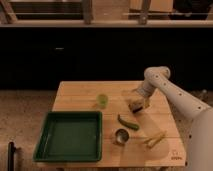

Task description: Wipe tray with eraser

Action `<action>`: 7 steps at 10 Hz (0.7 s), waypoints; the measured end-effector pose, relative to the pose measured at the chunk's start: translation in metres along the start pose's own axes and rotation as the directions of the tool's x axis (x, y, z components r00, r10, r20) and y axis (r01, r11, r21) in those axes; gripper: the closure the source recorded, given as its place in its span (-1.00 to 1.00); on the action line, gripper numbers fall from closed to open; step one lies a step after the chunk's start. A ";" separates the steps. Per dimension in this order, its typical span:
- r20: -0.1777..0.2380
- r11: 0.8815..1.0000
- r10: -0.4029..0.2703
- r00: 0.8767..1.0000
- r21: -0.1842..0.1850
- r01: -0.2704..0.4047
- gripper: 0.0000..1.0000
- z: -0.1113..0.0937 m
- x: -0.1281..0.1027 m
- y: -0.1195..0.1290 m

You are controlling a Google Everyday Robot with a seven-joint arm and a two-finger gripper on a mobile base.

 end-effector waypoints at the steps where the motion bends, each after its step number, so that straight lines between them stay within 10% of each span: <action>1: 0.003 1.000 -0.003 1.000 0.000 0.003 -0.60 0.001 0.002 0.000; 7: 0.019 1.000 -0.021 1.000 -0.007 0.021 -0.60 0.008 0.003 -0.003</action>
